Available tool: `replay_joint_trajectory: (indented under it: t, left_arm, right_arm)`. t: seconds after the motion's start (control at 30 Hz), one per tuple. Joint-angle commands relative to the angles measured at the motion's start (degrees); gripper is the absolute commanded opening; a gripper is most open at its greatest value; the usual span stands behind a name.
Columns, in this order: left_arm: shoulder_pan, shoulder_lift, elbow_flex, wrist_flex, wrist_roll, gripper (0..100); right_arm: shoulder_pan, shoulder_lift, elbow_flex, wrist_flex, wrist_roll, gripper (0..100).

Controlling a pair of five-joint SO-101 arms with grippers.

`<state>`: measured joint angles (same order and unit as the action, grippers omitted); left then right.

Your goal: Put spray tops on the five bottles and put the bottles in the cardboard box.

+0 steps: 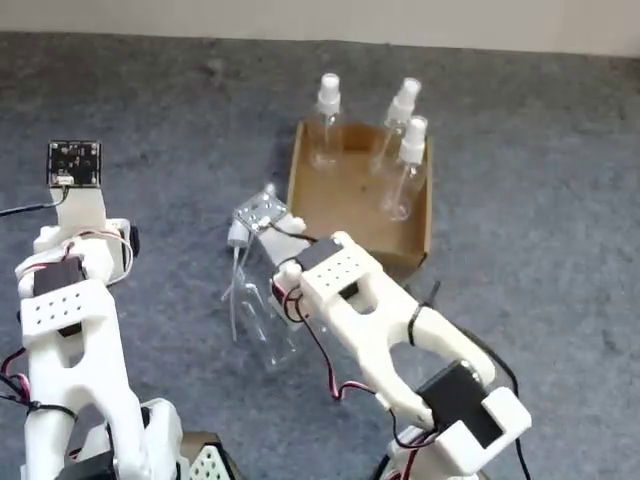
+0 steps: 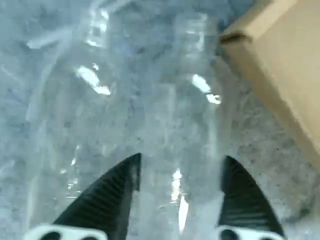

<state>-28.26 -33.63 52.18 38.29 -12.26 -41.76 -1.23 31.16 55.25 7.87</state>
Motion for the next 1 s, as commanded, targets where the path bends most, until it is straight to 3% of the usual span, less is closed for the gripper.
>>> replay_joint_trajectory:
  t: [0.0,0.2,0.4,0.5,0.67,0.83,0.97]
  left_arm:
    - [-0.04,0.04,-4.53,4.31,-0.62,18]
    - [-0.04,0.04,-9.89,12.92,-0.62,22]
    - [6.55,0.13,-16.31,23.12,-0.53,22]
    - [12.70,0.13,-18.77,26.99,-0.18,22]
    - [19.91,6.64,-25.01,28.66,4.22,22]
    - [24.66,24.31,-37.14,28.75,5.36,22]
    - [25.10,37.23,-47.25,28.75,5.98,22]
  right_arm:
    - [-0.22,-0.84,1.27,-0.66,0.18,1.1]
    - [-0.22,-10.51,1.19,6.37,0.35,0.4]
    - [3.12,-31.08,1.27,25.80,0.79,0.4]
    - [14.20,-38.81,1.19,34.33,10.20,0.4]
    - [41.19,-43.30,1.36,37.41,24.88,0.4]
    - [60.88,-38.37,3.56,29.58,35.60,0.4]
    - [68.97,-29.14,5.93,16.66,36.66,0.4]
